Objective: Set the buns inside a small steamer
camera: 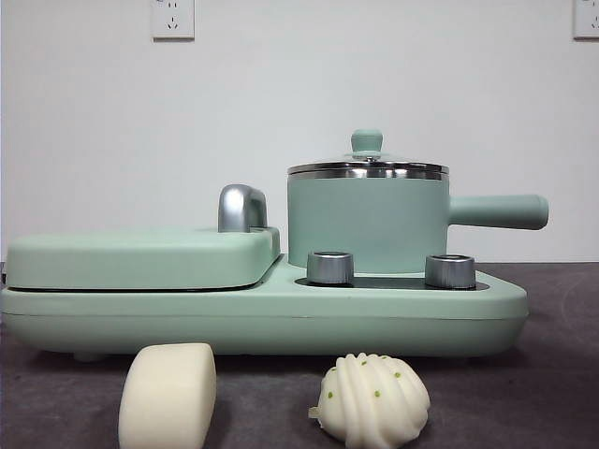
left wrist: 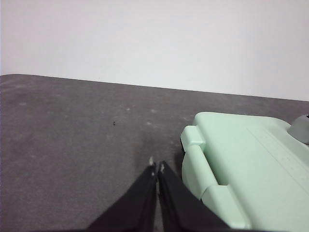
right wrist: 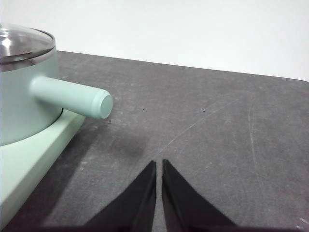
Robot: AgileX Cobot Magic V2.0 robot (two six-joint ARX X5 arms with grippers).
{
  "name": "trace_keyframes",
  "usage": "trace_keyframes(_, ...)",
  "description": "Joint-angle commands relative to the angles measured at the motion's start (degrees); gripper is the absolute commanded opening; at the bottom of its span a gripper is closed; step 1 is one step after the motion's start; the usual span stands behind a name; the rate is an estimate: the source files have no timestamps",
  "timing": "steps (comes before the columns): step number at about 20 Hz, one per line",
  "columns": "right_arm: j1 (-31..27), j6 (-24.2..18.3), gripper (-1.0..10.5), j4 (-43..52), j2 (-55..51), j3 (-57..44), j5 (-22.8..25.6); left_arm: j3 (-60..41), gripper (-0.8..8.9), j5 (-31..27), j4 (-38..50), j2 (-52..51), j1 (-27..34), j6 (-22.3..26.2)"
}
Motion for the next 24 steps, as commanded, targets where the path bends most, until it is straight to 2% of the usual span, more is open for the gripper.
trace_keyframes(1,0.1,0.6,0.2,0.6,0.0,-0.2,0.0,-1.1,0.07,-0.3,0.7,0.0,0.0,-0.2)
trace_keyframes(6,0.2,1.0,0.2,0.6,0.0,-0.2,0.0,-1.1,0.07,-0.3,0.7,0.0,0.0,-0.3)
trace_keyframes(9,0.2,5.0,0.2,0.6,0.0,-0.2,-0.1,-1.1,0.07,-0.3,0.7,0.0,0.0,-2.8)
trace_keyframes(13,0.2,11.8,0.2,0.6,0.0,-0.2,0.0,-1.1,0.07,-0.3,0.7,0.0,0.0,-12.7)
trace_keyframes(17,0.2,21.5,0.2,0.8,0.0,-0.1,-0.1,-1.1,0.07,-0.1,0.9,0.0,0.0,-25.8)
trace_keyframes(18,0.2,22.8,0.2,1.1,0.0,-0.1,-0.1,-1.1,0.07,0.0,1.1,0.0,0.0,-28.5)
trace_keyframes(20,0.2,24.7,0.2,2.9,0.0,-0.1,-0.1,-1.1,0.07,-0.1,1.8,0.0,0.0,-32.1)
trace_keyframes(24,0.2,27.6,0.2,8.5,0.0,0.0,-0.3,-1.0,0.07,0.0,5.3,0.0,0.0,-35.3)
